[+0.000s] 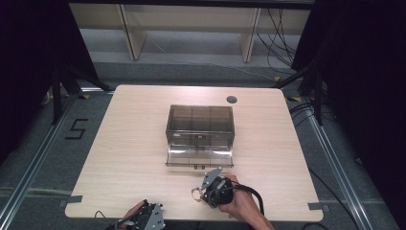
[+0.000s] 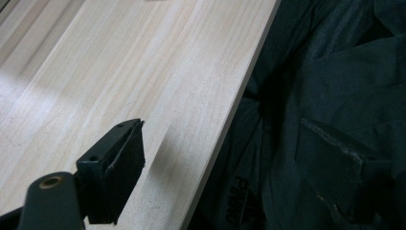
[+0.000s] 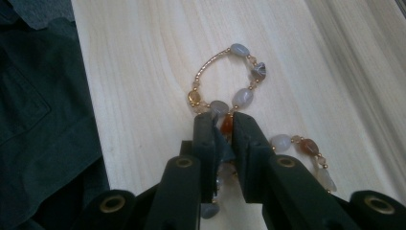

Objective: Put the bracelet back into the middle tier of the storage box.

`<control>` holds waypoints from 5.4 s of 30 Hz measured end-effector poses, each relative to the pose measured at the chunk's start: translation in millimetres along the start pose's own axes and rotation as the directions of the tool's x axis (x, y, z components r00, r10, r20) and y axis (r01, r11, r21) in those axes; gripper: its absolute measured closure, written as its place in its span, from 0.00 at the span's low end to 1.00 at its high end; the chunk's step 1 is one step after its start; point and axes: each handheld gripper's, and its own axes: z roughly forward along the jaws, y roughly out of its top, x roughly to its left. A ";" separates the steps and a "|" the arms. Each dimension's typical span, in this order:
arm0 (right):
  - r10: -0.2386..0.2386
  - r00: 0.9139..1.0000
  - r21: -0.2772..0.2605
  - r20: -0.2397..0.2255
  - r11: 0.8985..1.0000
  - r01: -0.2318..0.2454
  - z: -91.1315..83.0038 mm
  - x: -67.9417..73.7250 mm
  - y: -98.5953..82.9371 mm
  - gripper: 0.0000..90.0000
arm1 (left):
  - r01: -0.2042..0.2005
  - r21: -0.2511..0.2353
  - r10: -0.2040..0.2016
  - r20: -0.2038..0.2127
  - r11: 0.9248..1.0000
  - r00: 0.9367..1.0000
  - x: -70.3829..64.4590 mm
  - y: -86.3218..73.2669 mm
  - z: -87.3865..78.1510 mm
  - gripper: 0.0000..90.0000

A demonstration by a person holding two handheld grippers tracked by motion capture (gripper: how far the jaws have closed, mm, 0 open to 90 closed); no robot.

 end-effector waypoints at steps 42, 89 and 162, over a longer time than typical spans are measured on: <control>-0.040 0.994 -0.049 0.099 0.998 0.045 -83.2 -24.4 20.7 0.94 | 0.006 0.008 -0.006 -0.002 1.000 1.000 0.9 -0.8 0.2 0.19; -0.054 0.981 0.050 0.189 0.998 0.045 -149.2 -62.5 65.9 0.94 | 0.010 -0.001 -0.010 -0.004 1.000 1.000 1.3 -1.0 0.5 0.19; 0.022 0.979 0.123 0.202 0.991 -0.047 -62.7 -115.5 55.4 0.67 | 0.010 0.007 -0.010 0.004 1.000 1.000 0.6 -1.0 0.4 0.19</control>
